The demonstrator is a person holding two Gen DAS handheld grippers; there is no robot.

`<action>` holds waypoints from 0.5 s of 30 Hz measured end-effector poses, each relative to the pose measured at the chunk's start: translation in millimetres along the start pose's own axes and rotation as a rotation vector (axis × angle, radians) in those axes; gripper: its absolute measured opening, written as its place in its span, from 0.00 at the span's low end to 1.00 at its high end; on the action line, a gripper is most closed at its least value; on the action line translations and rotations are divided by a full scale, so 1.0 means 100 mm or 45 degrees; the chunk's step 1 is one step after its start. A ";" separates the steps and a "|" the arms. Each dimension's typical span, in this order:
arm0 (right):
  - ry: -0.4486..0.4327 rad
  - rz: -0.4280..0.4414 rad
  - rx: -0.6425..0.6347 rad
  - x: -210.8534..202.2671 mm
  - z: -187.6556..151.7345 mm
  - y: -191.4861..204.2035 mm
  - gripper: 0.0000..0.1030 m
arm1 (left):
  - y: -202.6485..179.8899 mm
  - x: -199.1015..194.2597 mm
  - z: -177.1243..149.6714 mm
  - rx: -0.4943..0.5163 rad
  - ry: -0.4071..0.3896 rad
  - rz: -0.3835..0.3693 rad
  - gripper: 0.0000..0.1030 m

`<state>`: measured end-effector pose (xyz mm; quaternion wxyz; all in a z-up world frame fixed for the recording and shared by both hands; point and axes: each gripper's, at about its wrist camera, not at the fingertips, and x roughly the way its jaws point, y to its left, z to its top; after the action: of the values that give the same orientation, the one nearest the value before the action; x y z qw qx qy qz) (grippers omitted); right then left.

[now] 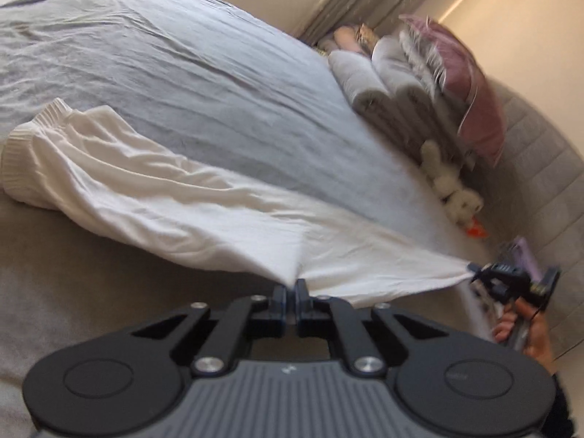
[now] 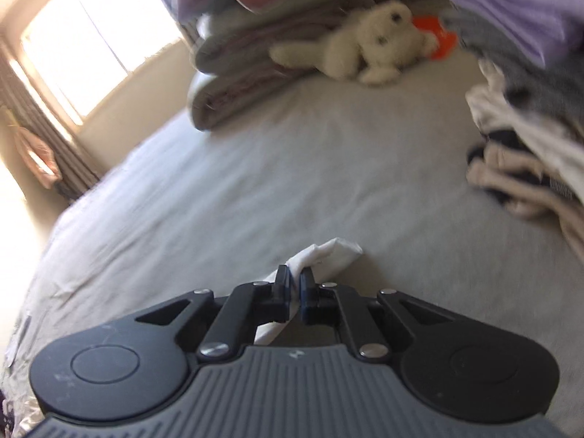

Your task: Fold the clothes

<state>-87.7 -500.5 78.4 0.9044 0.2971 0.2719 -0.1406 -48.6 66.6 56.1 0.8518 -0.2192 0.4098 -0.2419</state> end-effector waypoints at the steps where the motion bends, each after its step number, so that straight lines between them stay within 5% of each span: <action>1: 0.000 -0.007 -0.021 -0.02 0.01 0.03 0.06 | 0.01 -0.03 0.02 -0.014 -0.001 -0.008 0.04; 8: 0.151 -0.114 -0.061 0.15 -0.08 0.07 0.06 | 0.04 0.08 -0.02 -0.013 0.098 0.038 0.04; 13: -0.001 0.005 -0.106 -0.09 0.02 0.19 0.06 | 0.07 0.03 0.02 -0.038 0.083 0.011 0.04; 15: 0.042 -0.033 -0.115 -0.04 0.03 0.19 0.06 | 0.08 0.01 0.03 -0.047 0.077 0.001 0.04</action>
<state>-81.8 -486.9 91.0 0.9105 0.2546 0.2966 -0.1349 -43.6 72.8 53.0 0.8349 -0.2276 0.4397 -0.2404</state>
